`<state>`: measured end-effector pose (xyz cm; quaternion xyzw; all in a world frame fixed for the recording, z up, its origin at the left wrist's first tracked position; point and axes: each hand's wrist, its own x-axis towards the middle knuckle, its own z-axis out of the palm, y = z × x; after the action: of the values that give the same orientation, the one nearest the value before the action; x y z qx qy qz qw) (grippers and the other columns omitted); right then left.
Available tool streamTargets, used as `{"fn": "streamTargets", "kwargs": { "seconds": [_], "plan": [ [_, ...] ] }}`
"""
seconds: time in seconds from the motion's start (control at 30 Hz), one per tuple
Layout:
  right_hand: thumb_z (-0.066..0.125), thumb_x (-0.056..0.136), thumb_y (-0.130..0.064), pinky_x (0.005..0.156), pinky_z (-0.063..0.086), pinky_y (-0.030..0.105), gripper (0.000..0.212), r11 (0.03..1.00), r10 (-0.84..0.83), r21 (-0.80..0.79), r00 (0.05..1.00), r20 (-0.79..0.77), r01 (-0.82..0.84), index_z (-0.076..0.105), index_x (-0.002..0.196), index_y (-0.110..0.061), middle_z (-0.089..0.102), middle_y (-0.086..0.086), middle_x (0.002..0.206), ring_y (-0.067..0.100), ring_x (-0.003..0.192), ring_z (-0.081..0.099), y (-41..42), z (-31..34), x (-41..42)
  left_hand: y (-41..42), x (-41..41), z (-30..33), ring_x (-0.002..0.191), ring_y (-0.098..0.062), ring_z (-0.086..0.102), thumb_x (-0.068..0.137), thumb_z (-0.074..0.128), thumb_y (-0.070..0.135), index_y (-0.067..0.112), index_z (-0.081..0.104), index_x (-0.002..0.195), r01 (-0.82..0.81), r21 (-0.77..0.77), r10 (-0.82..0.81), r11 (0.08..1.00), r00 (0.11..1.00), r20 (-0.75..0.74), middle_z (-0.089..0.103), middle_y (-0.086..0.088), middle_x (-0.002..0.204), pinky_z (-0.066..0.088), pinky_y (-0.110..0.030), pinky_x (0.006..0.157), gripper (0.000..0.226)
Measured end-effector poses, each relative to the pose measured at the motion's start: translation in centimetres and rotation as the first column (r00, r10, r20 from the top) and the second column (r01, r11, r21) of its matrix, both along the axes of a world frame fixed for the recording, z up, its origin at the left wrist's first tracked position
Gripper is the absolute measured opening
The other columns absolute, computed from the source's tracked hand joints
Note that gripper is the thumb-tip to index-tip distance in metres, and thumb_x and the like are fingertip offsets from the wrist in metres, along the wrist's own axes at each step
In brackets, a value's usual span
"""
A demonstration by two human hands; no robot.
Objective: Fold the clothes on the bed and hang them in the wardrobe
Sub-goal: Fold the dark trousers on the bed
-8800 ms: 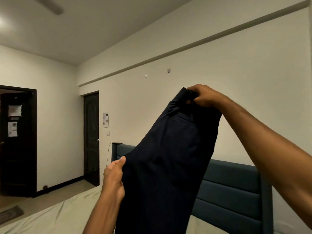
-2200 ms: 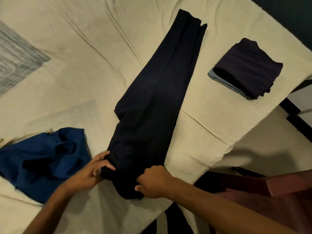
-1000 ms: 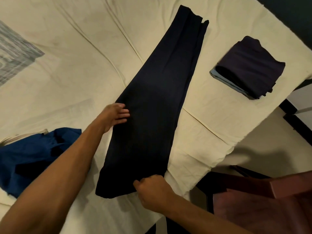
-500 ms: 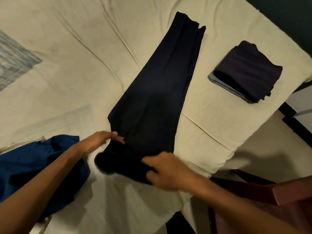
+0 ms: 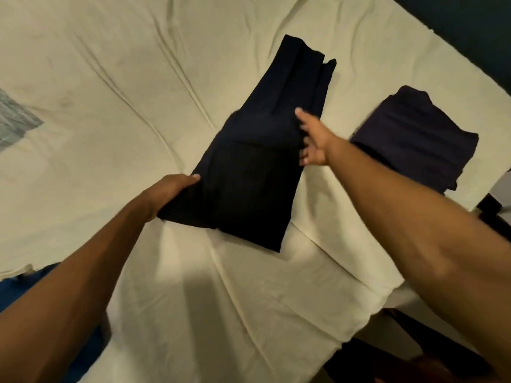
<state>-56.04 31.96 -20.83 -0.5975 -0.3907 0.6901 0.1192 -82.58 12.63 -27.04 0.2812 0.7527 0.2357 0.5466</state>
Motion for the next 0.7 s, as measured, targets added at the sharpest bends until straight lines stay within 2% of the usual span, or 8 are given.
{"fn": "streamTargets", "kwargs": {
  "seconds": [0.07, 0.17, 0.27, 0.37, 0.43, 0.53, 0.63, 0.7],
  "plan": [
    [0.059, 0.087, -0.064, 0.096, 0.049, 0.045, 0.067, 0.995, -0.076, -0.06, 0.997, -0.009, 0.075, 0.049, 0.14, -0.025, 0.055, -0.005, 0.136, 0.024, 0.121, 0.055, -2.3, -4.0, 0.9, 0.1, 0.3, -1.0, 0.094, -0.03, 0.067, 0.086, 0.063, 0.062, 0.011, 0.069, 0.096, 0.036, -0.015, -0.038, 0.999, 0.992, -0.123, 0.071, -0.015, 0.099, 0.051, -0.044, 0.092, 0.053],
    [0.069, 0.087, -0.049, 0.083, 0.056, 0.035, 0.056, 0.987, -0.162, -0.022, 0.98, -0.114, 0.16, 0.054, 0.136, -0.024, 0.066, -0.003, 0.129, 0.02, 0.114, 0.064, -7.2, -7.1, 1.5, -0.3, 0.6, -1.2, 0.092, -0.027, 0.065, 0.084, 0.061, 0.069, 0.016, 0.065, 0.1, 0.099, -0.021, -0.101, 0.995, 0.961, -0.257, 0.069, -0.006, 0.097, 0.052, -0.045, 0.087, 0.056],
    [0.078, 0.076, -0.052, 0.102, 0.05, 0.041, 0.073, 0.992, -0.124, 0.018, 0.992, -0.031, 0.125, 0.051, 0.139, -0.027, 0.063, -0.009, 0.131, 0.015, 0.118, 0.061, -12.4, -8.6, 1.9, -1.5, 2.0, -1.2, 0.084, -0.02, 0.061, 0.086, 0.061, 0.065, 0.024, 0.057, 0.105, 0.138, 0.011, -0.12, 0.99, 0.894, -0.432, 0.063, 0.005, 0.092, 0.046, -0.036, 0.075, 0.045],
    [0.07, 0.09, -0.038, 0.105, 0.046, 0.034, 0.058, 0.99, -0.071, 0.134, 0.983, 0.168, 0.048, 0.05, 0.141, -0.017, 0.06, 0.0, 0.134, 0.021, 0.124, 0.056, -14.9, -9.1, 2.1, -3.0, 2.9, -2.1, 0.071, -0.031, 0.061, 0.097, 0.048, 0.056, 0.017, 0.055, 0.103, 0.259, 0.141, -0.096, 0.956, 0.724, -0.683, 0.065, -0.003, 0.078, 0.043, -0.037, 0.063, 0.041],
    [0.063, 0.096, -0.031, 0.1, 0.047, 0.031, 0.046, 0.963, -0.132, 0.256, 0.974, 0.186, 0.082, 0.053, 0.138, -0.015, 0.062, 0.0, 0.128, 0.021, 0.121, 0.058, -14.9, -8.4, 2.1, -3.0, 2.4, -2.4, 0.06, -0.035, 0.054, 0.104, 0.042, 0.04, 0.009, 0.054, 0.101, 0.331, 0.189, -0.054, 0.924, 0.606, -0.794, 0.063, -0.01, 0.07, 0.038, -0.036, 0.058, 0.033],
    [0.058, 0.099, -0.032, 0.096, 0.044, 0.024, 0.041, 0.916, -0.147, 0.397, 0.971, 0.188, 0.061, 0.054, 0.136, -0.015, 0.061, -0.003, 0.124, 0.014, 0.115, 0.057, -14.8, -7.7, 1.6, -2.0, 1.1, -2.4, 0.054, -0.029, 0.039, 0.106, 0.04, 0.03, 0.006, 0.049, 0.098, 0.386, 0.147, -0.095, 0.911, 0.541, -0.835, 0.055, -0.011, 0.063, 0.033, -0.037, 0.055, 0.027],
    [0.058, 0.098, -0.036, 0.091, 0.039, 0.018, 0.046, 0.905, -0.099, 0.424, 0.953, 0.285, -0.033, 0.051, 0.138, -0.012, 0.062, 0.005, 0.131, 0.021, 0.12, 0.057, -16.0, -8.7, 1.3, -2.5, 0.3, -3.5, 0.056, -0.03, 0.04, 0.105, 0.035, 0.041, 0.011, 0.045, 0.093, 0.417, 0.032, -0.204, 0.908, 0.509, -0.836, 0.055, -0.012, 0.063, 0.035, -0.038, 0.055, 0.034],
    [0.059, 0.096, -0.041, 0.089, 0.04, 0.018, 0.051, 0.913, -0.119, 0.407, 0.941, 0.316, -0.021, 0.051, 0.137, -0.012, 0.062, 0.007, 0.131, 0.026, 0.121, 0.058, -16.6, -9.3, 1.6, -3.3, 0.6, -3.9, 0.06, -0.031, 0.045, 0.103, 0.034, 0.05, 0.013, 0.047, 0.091, 0.367, 0.048, -0.175, 0.929, 0.55, -0.817, 0.052, -0.006, 0.064, 0.036, -0.038, 0.057, 0.041]
  ]
}}
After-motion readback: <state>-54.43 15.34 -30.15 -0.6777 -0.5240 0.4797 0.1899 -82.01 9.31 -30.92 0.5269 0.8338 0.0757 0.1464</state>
